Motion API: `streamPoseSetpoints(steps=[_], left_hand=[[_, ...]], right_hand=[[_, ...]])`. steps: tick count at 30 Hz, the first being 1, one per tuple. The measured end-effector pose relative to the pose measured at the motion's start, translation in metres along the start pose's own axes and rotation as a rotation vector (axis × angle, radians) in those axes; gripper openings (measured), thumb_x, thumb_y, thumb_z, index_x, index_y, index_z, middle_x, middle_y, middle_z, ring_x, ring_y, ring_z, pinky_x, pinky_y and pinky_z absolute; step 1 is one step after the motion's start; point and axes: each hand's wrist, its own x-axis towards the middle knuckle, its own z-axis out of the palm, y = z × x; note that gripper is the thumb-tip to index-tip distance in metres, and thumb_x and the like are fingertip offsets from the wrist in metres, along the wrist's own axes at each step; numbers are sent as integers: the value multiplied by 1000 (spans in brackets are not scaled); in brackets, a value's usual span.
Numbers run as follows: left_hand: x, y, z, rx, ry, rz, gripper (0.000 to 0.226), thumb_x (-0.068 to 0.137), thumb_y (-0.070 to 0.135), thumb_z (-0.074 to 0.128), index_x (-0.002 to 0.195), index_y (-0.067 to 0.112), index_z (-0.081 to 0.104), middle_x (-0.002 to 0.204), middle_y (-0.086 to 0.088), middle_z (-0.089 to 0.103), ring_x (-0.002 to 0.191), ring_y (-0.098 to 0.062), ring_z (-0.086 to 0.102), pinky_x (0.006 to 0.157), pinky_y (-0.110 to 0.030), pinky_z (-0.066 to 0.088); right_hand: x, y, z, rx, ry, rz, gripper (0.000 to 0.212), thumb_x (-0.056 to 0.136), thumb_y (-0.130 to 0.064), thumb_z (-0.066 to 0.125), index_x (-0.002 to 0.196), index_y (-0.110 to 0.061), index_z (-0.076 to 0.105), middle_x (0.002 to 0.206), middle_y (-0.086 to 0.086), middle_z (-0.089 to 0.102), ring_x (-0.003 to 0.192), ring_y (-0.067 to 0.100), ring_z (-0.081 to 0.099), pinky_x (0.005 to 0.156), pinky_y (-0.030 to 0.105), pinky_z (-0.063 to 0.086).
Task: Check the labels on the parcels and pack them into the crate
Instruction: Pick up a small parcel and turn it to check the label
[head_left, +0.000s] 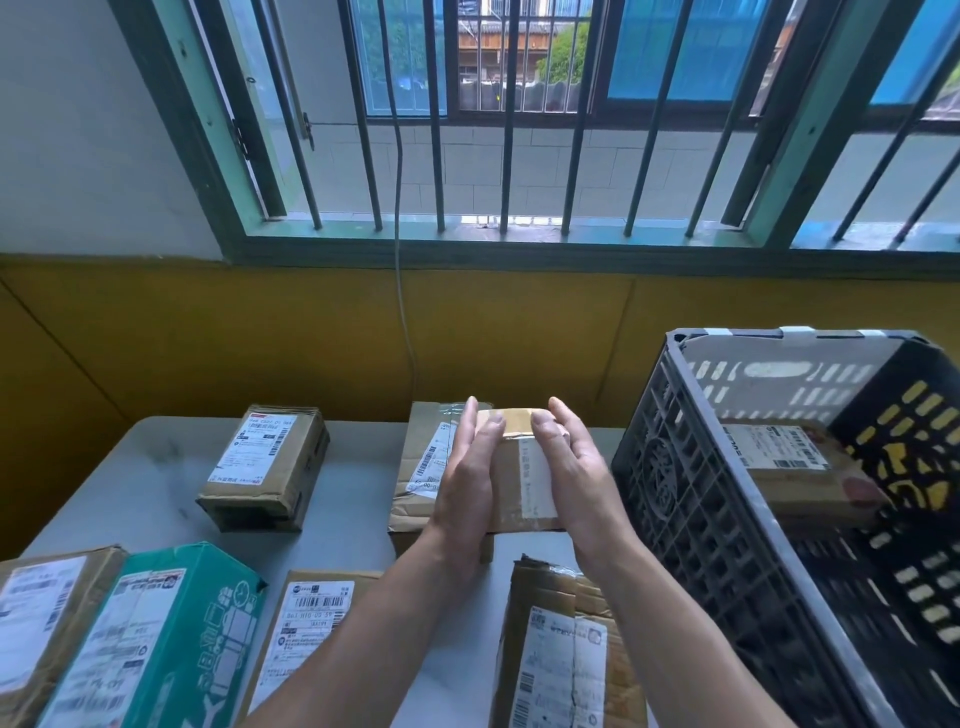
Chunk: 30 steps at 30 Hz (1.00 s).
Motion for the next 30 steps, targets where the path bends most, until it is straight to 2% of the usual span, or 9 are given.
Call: streamPoseSetpoints(steps=[3,8,10,12,14,17,20,24,30], left_hand=[[-1,4,1,-126,-21,-93,82,85,69,52,156,30,38,135,-18,64,118,-35,67,95,-58,57],[-1,8,-3,-294,-60,-62,52,86,33,59,136,23,56,121,-22,70,91,-32,73,67,-45,59],[0,6,-5,-291,-53,-28,54,83,23,59,136,20,55,121,-19,71,92,-33,74,69,-46,60],[2,4,-6,-255,-37,10,68,79,16,60,145,17,46,130,-18,68,105,-37,72,82,-52,60],[2,3,-7,-230,-46,17,79,78,12,62,153,21,38,137,-17,64,114,-40,69,90,-55,58],[2,2,-9,-237,-68,12,82,79,14,63,154,29,36,135,-15,66,113,-40,70,87,-55,59],[3,6,-10,-246,-53,14,79,81,16,62,155,26,35,133,-15,68,113,-37,71,87,-54,59],[4,8,-13,-250,28,38,73,75,11,62,146,24,47,118,-6,75,102,-28,74,89,-51,59],[1,6,-10,-266,27,60,59,72,10,61,129,24,56,98,2,79,90,-18,76,84,-45,60]], right_hand=[[2,3,-2,46,11,-23,48,100,-39,55,147,-39,43,113,-23,62,99,6,68,86,32,60],[1,6,-4,70,-5,-54,48,99,-32,58,145,-40,48,120,-18,65,98,7,70,80,28,59],[2,7,-6,92,-30,-37,49,100,-34,56,148,-38,45,125,-12,65,99,9,72,78,28,59],[3,7,-8,120,-49,-12,49,101,-35,55,148,-35,43,122,-15,64,98,5,72,74,22,58],[6,7,-9,164,-63,36,42,100,-29,56,141,-35,49,120,-10,69,100,10,72,78,27,59],[7,9,-9,194,-95,54,34,98,-12,55,118,-39,59,115,-5,75,104,20,72,81,35,60],[8,12,-11,223,-100,31,45,91,-9,61,127,-35,54,124,0,72,113,27,69,94,43,56],[9,12,-16,264,-115,23,52,75,-21,65,127,-29,58,116,-3,75,109,24,71,85,36,58],[11,11,-16,238,-74,62,41,96,-7,58,132,-27,57,120,4,73,111,27,69,93,45,56]])
